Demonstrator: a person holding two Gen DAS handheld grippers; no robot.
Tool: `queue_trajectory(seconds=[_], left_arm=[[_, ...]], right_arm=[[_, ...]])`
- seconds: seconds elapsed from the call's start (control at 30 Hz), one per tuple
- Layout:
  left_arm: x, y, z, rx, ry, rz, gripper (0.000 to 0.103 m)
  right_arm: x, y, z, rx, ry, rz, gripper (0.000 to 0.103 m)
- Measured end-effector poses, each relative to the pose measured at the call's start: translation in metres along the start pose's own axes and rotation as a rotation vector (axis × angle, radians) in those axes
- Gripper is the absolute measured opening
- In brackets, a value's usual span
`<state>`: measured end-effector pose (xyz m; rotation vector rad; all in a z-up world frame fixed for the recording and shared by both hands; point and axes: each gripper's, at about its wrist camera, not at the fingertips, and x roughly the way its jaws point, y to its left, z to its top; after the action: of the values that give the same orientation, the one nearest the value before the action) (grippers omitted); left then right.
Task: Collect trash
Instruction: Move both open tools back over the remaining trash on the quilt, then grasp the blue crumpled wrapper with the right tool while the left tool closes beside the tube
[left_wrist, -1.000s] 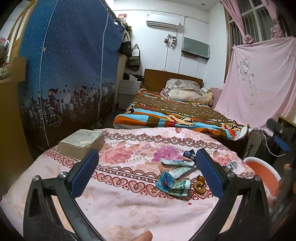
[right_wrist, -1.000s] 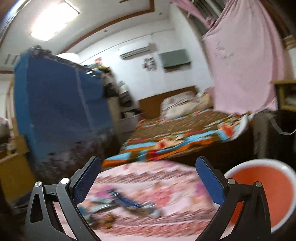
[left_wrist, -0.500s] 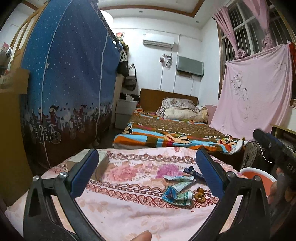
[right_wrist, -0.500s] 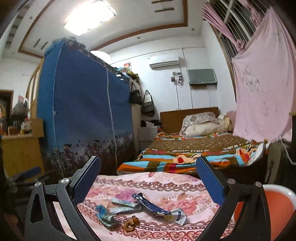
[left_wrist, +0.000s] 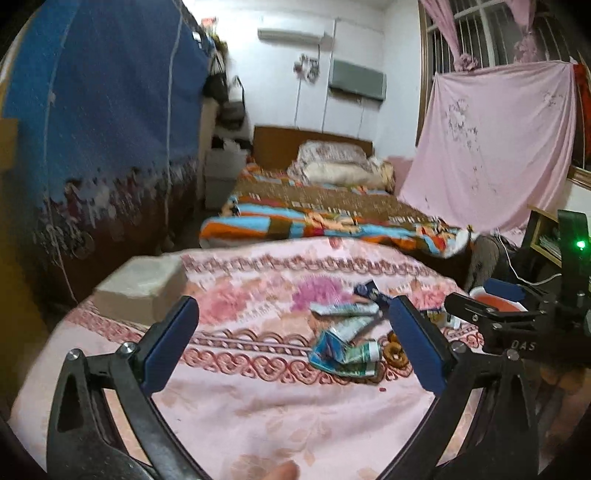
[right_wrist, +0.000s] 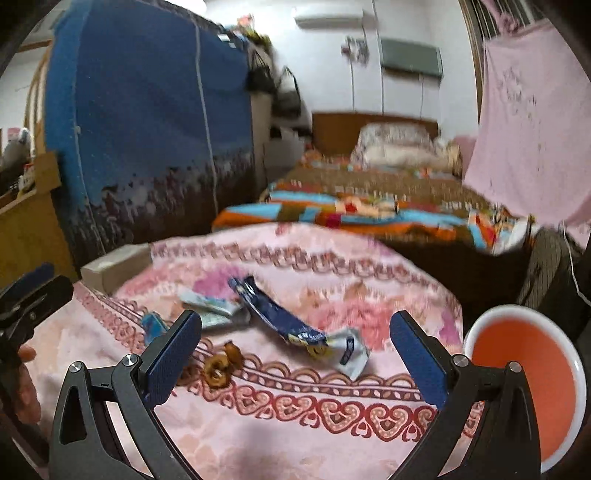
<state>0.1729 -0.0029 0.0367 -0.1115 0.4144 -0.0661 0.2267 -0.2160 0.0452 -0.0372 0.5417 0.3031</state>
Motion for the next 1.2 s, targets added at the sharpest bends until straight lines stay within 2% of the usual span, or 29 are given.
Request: queue_trajectory(seconds=[0.1,0.17,0.23,0.33,0.57,0.63,0.7,0.73,0.87,0.93,1.2], left_arm=[[0.017,-0.004,-0.002,0.008,0.087,-0.019,0.08],[0.029,-0.007,-0.004,0.007,0.15,-0.039,0.067],[0.037,-0.008,-0.006,-0.004,0.193,-0.056,0.058],[0.049,-0.007,-0.008,-0.032,0.257,-0.097,0.048],[0.066,-0.009,-0.014,-0.063,0.35,-0.149,0.023],[0.071,-0.01,-0.015,-0.068,0.373,-0.155,0.02],[0.076,-0.01,-0.016,-0.076,0.389,-0.155,0.011],[0.076,-0.01,-0.016,-0.079,0.394,-0.153,0.003],[0.072,-0.01,-0.014,-0.079,0.378,-0.163,0.0],[0.07,-0.011,-0.013,-0.074,0.366,-0.165,0.0],[0.058,-0.014,-0.009,-0.053,0.301,-0.162,0.0]], right_arm=[[0.013,-0.006,-0.003,0.007,0.063,-0.018,0.095],[0.022,-0.009,-0.004,0.008,0.105,-0.02,0.086],[0.032,-0.014,-0.005,0.015,0.153,-0.018,0.081],[0.042,-0.019,-0.005,0.033,0.199,-0.004,0.08],[0.051,-0.013,-0.007,-0.012,0.235,-0.016,0.079],[0.055,-0.012,-0.007,-0.022,0.252,-0.014,0.079],[0.061,-0.011,-0.008,-0.034,0.281,-0.009,0.075],[0.062,-0.011,-0.008,-0.038,0.29,-0.007,0.068],[0.065,-0.012,-0.01,-0.036,0.305,0.003,0.046],[0.064,-0.015,-0.01,-0.021,0.303,0.017,0.041],[0.059,-0.013,-0.01,-0.024,0.275,0.05,0.036]])
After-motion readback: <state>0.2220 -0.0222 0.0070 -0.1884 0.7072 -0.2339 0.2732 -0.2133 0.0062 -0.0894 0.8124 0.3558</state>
